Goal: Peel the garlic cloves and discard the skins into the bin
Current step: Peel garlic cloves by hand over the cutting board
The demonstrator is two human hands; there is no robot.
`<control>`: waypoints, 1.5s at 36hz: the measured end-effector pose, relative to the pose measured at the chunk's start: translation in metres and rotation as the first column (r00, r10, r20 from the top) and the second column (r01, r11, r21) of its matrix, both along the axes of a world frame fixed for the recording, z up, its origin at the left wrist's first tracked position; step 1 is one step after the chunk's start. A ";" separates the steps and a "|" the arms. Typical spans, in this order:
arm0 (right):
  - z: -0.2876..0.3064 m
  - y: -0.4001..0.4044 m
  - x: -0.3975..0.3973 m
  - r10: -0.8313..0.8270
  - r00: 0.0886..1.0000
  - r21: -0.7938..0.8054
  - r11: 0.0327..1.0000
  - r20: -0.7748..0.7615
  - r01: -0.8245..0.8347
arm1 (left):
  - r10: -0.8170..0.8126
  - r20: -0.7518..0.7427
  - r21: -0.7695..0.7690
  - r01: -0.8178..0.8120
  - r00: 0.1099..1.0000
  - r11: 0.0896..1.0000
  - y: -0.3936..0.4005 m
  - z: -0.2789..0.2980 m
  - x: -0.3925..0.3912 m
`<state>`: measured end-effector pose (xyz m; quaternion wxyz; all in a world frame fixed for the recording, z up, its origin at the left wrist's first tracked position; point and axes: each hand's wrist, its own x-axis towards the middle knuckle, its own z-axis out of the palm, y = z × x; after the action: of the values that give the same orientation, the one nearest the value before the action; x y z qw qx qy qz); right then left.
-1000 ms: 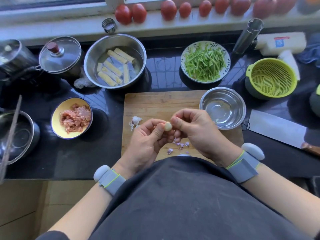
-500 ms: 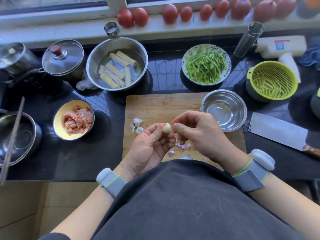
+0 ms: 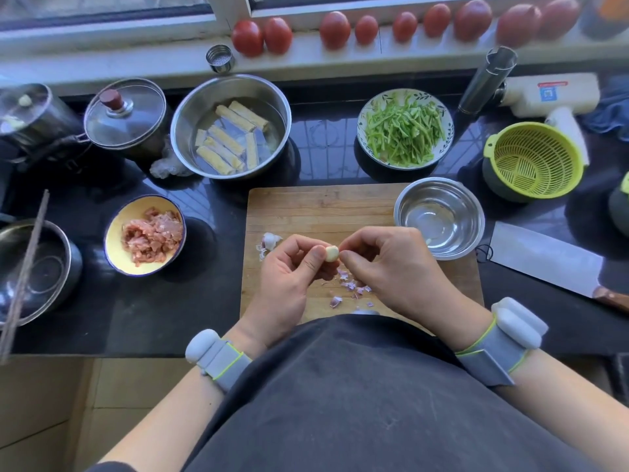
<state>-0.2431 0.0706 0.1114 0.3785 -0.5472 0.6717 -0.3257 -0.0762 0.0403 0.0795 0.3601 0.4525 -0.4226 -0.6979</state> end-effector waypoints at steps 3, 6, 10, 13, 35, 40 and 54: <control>-0.002 -0.001 0.000 0.020 0.990 -0.039 0.999 -0.142 -0.026 | -0.019 0.141 -0.147 0.040 0.990 0.988 -0.001 0.002 0.002; -0.004 -0.002 -0.001 0.042 0.979 -0.051 0.997 -0.198 -0.053 | -0.034 0.198 -0.214 0.077 0.980 0.974 -0.002 0.005 0.003; -0.004 -0.001 0.000 0.037 0.983 -0.061 0.997 -0.180 -0.049 | -0.051 0.253 -0.243 0.114 0.966 0.963 -0.002 0.005 0.004; -0.003 0.000 0.002 0.012 0.988 -0.062 0.998 -0.156 -0.022 | -0.058 0.260 -0.246 0.124 0.964 0.961 -0.002 0.004 0.004; -0.011 -0.006 -0.003 -0.196 0.952 0.161 0.974 0.235 0.161 | 0.067 -0.231 0.345 0.017 0.971 0.938 -0.003 0.004 -0.001; -0.036 -0.006 -0.014 -0.011 0.987 0.293 0.954 -0.160 0.058 | 0.059 -0.305 0.500 0.108 0.950 0.859 -0.004 0.004 0.003; -0.022 -0.004 0.003 0.067 0.973 0.020 0.997 0.219 -0.073 | -0.053 -0.128 0.530 0.114 0.990 0.841 -0.002 0.001 -0.007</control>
<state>-0.2403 0.0671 0.0893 0.4687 -0.5263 0.6108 -0.3610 -0.0830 0.0385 0.0804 0.2111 0.4778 -0.2104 -0.8264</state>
